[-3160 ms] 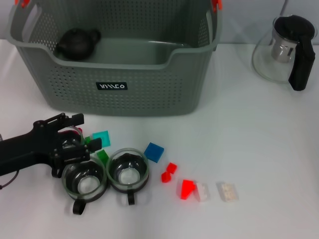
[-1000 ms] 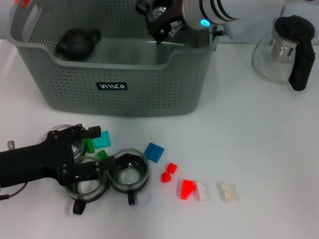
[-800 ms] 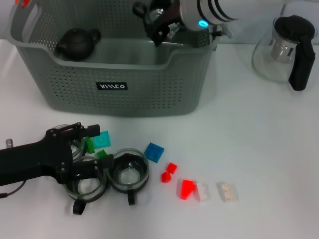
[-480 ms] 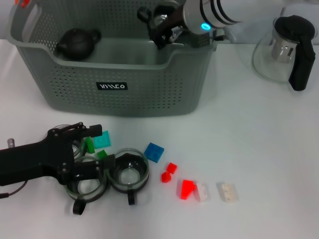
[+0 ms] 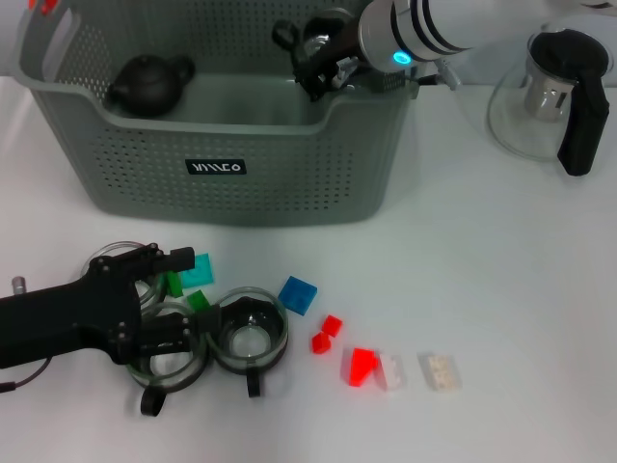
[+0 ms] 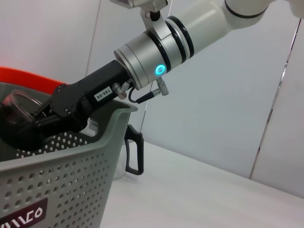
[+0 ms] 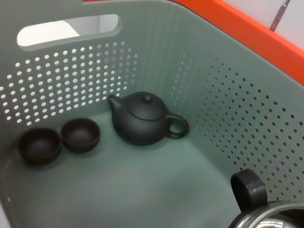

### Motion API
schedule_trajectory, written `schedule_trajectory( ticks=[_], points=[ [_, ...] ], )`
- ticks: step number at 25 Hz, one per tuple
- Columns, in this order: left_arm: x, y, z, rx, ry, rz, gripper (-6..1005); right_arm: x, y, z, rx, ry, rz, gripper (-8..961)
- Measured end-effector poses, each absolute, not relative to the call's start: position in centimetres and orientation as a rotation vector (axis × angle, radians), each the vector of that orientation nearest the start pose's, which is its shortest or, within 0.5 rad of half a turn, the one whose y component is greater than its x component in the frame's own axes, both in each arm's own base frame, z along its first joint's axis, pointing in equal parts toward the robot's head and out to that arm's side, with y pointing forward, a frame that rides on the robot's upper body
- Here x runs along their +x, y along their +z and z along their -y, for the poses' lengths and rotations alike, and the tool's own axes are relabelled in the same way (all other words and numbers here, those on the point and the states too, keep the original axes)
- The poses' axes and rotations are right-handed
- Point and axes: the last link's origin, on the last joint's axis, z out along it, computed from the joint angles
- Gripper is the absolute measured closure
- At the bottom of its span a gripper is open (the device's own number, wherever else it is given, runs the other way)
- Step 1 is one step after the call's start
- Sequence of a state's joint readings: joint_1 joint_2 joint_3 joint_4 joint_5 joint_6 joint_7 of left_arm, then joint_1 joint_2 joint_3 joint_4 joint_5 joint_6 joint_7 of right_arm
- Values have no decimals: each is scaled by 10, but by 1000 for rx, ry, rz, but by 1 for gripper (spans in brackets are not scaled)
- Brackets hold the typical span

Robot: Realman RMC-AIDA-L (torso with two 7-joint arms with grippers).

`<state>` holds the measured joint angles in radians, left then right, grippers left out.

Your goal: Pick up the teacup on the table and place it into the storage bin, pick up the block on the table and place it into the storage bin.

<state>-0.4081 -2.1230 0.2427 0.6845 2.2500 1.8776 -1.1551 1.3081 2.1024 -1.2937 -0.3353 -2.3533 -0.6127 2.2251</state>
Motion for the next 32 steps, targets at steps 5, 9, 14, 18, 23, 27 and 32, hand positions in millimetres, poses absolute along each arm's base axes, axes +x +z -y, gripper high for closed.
schedule_trajectory(
  ticks=[5, 9, 14, 18, 23, 27, 32],
  points=[
    [-304, 20, -255, -2639, -885, 593, 123, 59, -93, -483, -2511, -79, -415, 902],
    [-304, 20, -255, -2635, -886, 595, 122, 55, -92, -484, -2505, -67, -409, 898],
    [-304, 20, -255, -2633, -886, 595, 122, 47, -87, -487, -2501, -31, -398, 731],
    [-304, 20, -255, -2633, -888, 594, 122, 38, -82, -487, -2509, 13, -401, 485],
    [-305, 23, -255, -2615, -897, 600, 123, 20, -56, -483, -2555, 150, -412, 334],
    [-304, 26, -257, -2611, -903, 590, 124, 12, -20, -462, -2634, 329, -390, 283],
    [-304, 27, -259, -2612, -897, 585, 125, 28, 18, -418, -2747, 408, -328, 219]
  ],
)
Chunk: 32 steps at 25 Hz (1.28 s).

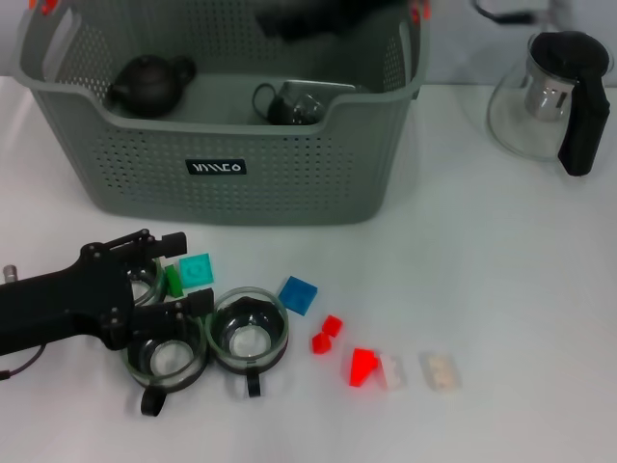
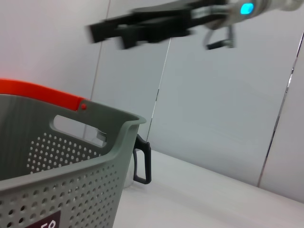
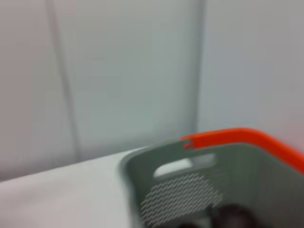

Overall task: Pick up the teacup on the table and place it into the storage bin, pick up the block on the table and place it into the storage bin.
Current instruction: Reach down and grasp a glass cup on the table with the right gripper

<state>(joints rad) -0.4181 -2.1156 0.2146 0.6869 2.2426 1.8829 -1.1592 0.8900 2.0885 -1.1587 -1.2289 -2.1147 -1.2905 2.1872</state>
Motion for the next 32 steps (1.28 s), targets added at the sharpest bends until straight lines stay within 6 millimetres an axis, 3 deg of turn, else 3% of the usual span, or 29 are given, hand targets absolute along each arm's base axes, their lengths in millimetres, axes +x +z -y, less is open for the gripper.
schedule_trajectory(
  ticks=[6, 10, 16, 21, 32],
  points=[
    [-304, 26, -256, -2638, -882, 575, 125, 70, 50, -371, -2910, 347, -322, 205],
    [-304, 25, -249, -2692, -869, 525, 126, 88, 48, -359, -2971, 281, -288, 206],
    [-311, 37, -243, -2711, -785, 489, 127, 95, 7, -342, -3099, -27, -91, 204],
    [-317, 46, -241, -2691, -737, 499, 127, 86, -31, -335, -3148, -194, 50, 204],
    [-320, 42, -238, -2664, -755, 536, 126, 66, -105, -324, -3162, -499, 462, 204]
  ],
)
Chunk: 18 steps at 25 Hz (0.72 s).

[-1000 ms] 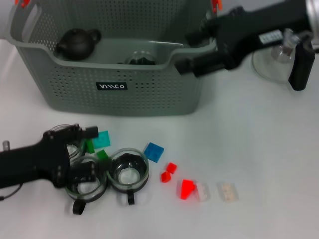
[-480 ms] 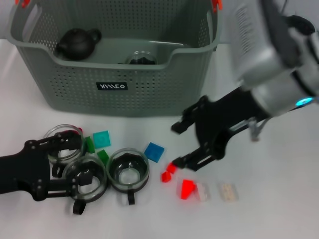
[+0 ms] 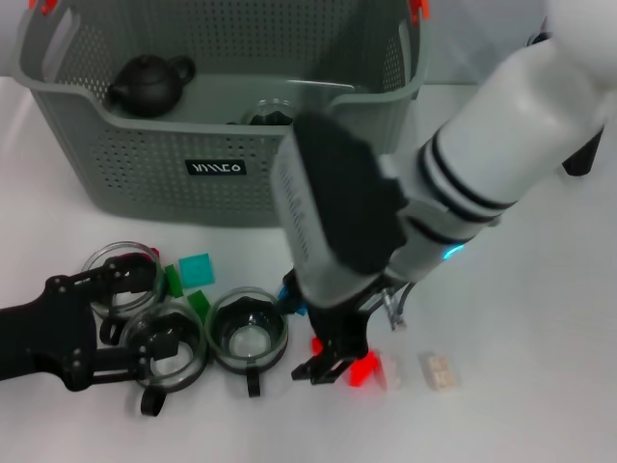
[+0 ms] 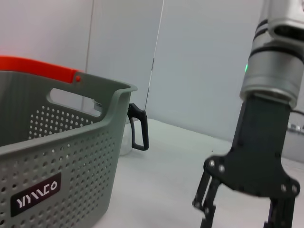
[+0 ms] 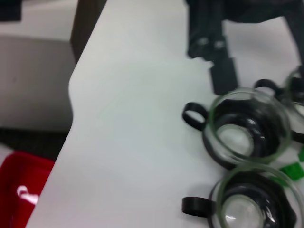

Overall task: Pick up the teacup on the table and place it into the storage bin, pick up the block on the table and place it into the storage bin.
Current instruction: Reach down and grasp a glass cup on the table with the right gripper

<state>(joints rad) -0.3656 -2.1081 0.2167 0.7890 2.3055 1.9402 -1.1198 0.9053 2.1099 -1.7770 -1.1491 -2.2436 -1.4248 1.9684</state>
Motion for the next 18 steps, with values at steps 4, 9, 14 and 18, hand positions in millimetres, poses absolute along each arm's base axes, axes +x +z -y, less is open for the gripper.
schedule_trajectory(
  ticks=[4, 9, 14, 18],
  points=[
    [-321, 40, -238, -2658, -761, 548, 126, 66, -117, -319, -3140, -529, 579, 203],
    [-321, 40, -237, -2654, -765, 553, 127, 69, -127, -317, -3104, -533, 687, 203],
    [-322, 39, -235, -2650, -769, 561, 127, 72, -137, -318, -3055, -504, 730, 203],
    [-324, 38, -232, -2645, -770, 574, 126, 79, -146, -316, -3035, -514, 760, 203]
  ],
)
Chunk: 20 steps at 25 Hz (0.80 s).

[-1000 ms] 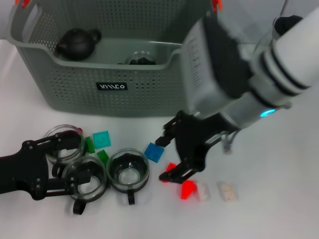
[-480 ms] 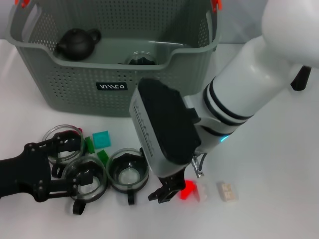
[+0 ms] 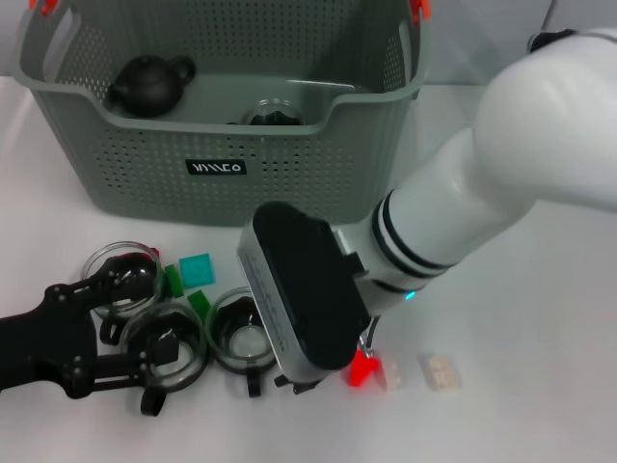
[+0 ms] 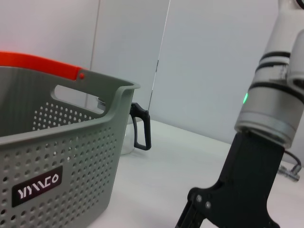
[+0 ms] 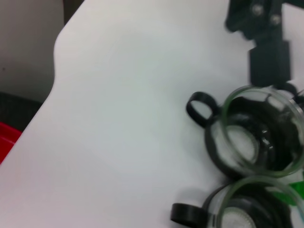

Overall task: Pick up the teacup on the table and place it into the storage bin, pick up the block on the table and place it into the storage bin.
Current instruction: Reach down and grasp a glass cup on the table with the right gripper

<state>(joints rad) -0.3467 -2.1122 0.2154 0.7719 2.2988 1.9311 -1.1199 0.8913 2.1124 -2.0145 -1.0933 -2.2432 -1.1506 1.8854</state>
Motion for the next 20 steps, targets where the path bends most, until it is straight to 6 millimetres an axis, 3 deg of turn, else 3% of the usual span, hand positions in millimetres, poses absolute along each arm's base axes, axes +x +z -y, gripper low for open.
schedule_trajectory(
  ticks=[6, 14, 20],
  points=[
    [-326, 36, -231, -2631, -766, 594, 126, 86, -153, -311, -3038, -556, 772, 203],
    [-325, 34, -233, -2630, -775, 596, 127, 90, -145, -307, -3049, -697, 685, 223],
    [-324, 33, -235, -2632, -775, 591, 127, 89, -144, -310, -3033, -676, 674, 243]
  ],
)
